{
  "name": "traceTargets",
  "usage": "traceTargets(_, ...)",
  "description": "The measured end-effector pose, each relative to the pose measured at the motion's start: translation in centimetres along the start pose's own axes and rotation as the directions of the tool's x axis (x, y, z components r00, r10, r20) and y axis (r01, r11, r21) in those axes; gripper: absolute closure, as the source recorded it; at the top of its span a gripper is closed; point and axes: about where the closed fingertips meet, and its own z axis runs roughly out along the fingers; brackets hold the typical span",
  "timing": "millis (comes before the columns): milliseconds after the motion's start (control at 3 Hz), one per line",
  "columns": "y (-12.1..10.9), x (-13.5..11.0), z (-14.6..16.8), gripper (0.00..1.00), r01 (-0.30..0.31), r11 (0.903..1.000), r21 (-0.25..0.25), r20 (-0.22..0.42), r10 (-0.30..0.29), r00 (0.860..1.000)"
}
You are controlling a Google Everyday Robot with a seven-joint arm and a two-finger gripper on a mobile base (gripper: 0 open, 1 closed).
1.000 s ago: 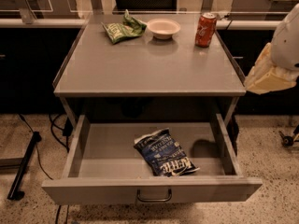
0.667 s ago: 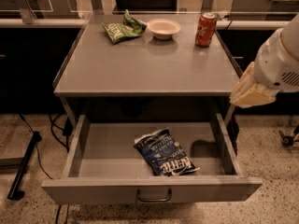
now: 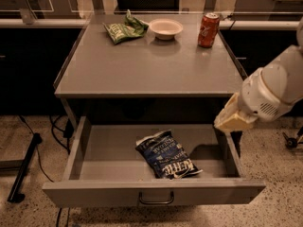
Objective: Pick blue chip bag from top drawer and place on counter
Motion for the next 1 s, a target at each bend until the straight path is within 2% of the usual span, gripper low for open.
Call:
traceTargets(333, 0.7, 1.1, 3.6, 1.0, -0.043, 0.9981, -0.044, 0.067, 0.046, 0.997)
traceTargets(667, 0.6, 1.2, 4.0, 1.0, -0.045, 0.9982, -0.039, 0.072, 0.048, 0.996)
traceTargets(1000, -0.1, 2.1, 5.2, 1.0, -0.025, 0.9996, 0.015, 0.069, 0.023, 0.997)
